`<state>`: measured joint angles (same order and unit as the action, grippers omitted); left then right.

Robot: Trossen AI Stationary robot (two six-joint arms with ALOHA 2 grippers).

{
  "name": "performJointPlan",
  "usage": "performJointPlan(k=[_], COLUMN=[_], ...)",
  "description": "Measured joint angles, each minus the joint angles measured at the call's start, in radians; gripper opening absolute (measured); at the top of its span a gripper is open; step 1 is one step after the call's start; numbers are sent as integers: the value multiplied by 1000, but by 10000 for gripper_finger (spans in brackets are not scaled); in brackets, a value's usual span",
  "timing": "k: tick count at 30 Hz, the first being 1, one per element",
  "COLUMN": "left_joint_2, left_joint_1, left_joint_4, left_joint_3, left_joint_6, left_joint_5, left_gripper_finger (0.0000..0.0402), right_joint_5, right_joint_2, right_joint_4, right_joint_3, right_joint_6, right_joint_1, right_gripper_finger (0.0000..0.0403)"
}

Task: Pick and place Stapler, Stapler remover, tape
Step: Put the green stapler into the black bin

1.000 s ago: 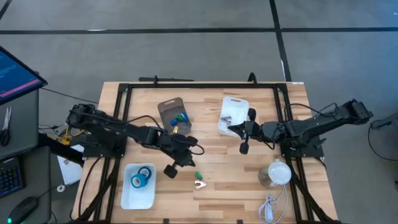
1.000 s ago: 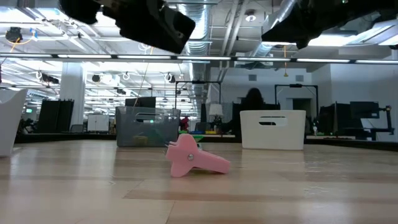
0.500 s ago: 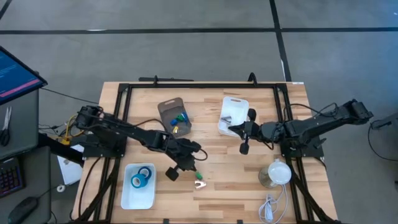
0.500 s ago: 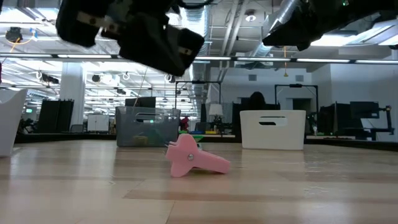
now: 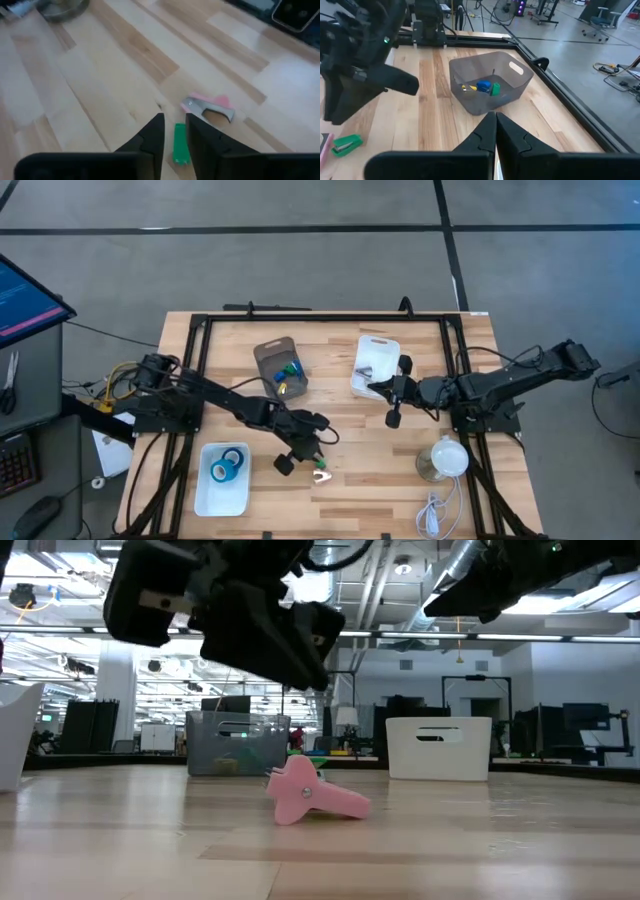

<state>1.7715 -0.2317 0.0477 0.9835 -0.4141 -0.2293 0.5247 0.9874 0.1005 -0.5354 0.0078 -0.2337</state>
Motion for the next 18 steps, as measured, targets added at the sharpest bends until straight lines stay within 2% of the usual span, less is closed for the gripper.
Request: performJointPlan(k=[8,18], left_joint_2=[-12,-12], left_joint_1=[0,-10], left_joint_4=[-4,-13], left_joint_3=[0,0], left_joint_6=[0,3], left_joint_5=[72,76], left_gripper_finger=[82,82], right_joint_5=[8,8], right_joint_2=[0,0], right_joint_4=[-20,-43], right_joint_3=[0,0], right_joint_6=[1,4], right_joint_1=[0,-1], right_gripper_finger=[0,0])
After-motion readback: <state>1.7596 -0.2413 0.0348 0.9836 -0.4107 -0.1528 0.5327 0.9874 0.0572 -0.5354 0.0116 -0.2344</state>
